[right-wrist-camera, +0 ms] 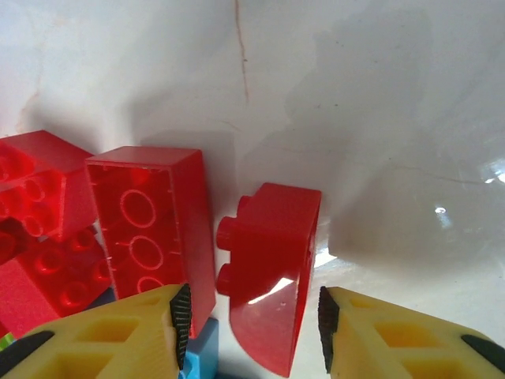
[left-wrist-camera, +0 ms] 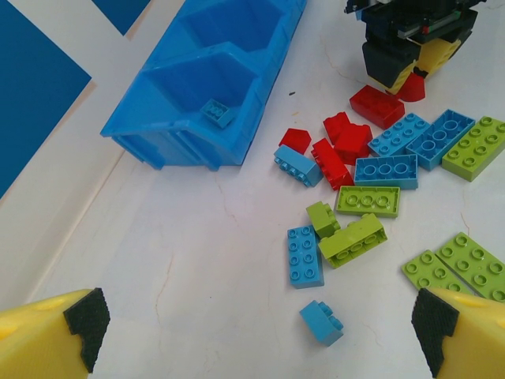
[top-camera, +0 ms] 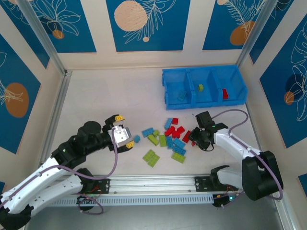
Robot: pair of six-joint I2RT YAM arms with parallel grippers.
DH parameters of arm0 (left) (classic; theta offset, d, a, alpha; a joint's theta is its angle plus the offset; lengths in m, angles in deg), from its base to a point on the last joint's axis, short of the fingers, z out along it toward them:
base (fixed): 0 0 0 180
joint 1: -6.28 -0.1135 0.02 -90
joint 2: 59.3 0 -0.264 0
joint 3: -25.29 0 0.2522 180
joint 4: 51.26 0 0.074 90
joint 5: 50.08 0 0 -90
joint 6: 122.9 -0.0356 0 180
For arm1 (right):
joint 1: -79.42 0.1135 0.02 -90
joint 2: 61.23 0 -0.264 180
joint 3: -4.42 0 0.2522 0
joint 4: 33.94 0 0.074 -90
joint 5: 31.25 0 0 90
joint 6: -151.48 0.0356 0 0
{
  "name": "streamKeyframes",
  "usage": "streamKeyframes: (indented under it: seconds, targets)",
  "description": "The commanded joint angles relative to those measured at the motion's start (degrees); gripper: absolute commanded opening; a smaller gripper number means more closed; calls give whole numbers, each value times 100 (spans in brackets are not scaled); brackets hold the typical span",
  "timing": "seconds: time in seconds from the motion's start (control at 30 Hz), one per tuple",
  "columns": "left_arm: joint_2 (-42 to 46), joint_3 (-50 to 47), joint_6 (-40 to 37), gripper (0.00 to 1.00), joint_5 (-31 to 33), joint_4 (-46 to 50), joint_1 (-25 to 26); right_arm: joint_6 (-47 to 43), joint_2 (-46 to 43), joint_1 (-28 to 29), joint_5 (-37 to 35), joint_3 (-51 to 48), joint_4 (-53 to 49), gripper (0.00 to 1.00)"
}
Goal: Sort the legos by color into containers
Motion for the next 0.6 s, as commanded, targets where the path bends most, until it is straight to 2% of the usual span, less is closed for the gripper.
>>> streamKeyframes:
  seconds: [0.0, 0.13, 0.27, 0.47, 0.57]
  targets:
    - [46, -5, -50, 100, -107, -12, -63, 36, 205, -26, -185, 155, -124, 43]
    - [45, -5, -50, 100, -79, -10, -64, 138, 378, -19, -360, 149, -239, 39]
    - [41, -14, -50, 100, -96, -11, -56, 189, 291, -6, -288, 94, -161, 28]
    - [32, -14, -51, 100, -96, -22, -59, 132, -982, 4, -690, 480, -600, 22]
    - [27, -14, -55, 100, -123, -39, -59, -260, -1303, -388, -935, 1050, -712, 21]
